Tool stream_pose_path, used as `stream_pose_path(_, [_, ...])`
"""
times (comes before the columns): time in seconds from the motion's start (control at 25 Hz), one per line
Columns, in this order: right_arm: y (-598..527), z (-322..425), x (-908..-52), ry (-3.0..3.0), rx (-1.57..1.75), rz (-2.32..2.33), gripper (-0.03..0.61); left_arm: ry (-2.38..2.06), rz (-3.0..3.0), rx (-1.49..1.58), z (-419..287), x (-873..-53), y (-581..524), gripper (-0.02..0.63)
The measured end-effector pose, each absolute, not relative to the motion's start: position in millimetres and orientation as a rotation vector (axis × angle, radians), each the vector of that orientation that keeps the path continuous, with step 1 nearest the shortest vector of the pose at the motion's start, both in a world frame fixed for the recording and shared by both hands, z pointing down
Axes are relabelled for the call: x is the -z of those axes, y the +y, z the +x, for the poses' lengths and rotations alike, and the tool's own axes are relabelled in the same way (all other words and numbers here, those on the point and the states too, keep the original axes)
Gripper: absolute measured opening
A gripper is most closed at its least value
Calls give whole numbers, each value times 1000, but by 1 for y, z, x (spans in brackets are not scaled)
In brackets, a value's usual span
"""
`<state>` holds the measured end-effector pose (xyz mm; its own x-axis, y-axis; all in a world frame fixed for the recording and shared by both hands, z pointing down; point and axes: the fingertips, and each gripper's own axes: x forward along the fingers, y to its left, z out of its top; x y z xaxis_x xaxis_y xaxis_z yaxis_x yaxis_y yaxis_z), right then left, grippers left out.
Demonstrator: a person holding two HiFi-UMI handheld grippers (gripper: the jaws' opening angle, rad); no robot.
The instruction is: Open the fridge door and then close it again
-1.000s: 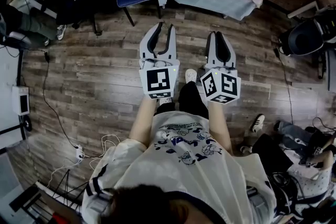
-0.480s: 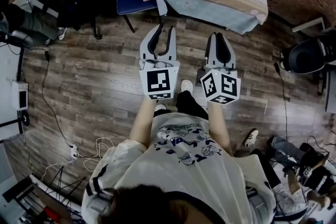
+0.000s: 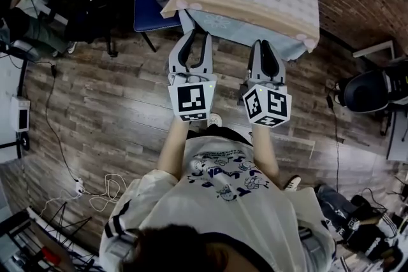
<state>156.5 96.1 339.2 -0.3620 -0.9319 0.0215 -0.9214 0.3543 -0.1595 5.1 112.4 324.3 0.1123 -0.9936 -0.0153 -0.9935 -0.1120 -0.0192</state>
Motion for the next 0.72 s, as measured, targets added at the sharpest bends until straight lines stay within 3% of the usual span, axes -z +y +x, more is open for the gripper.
stream_pose_path(0.72, [9,182,-358,2542,285,-1684,72,2113,-2288,33,33,-333,30,110])
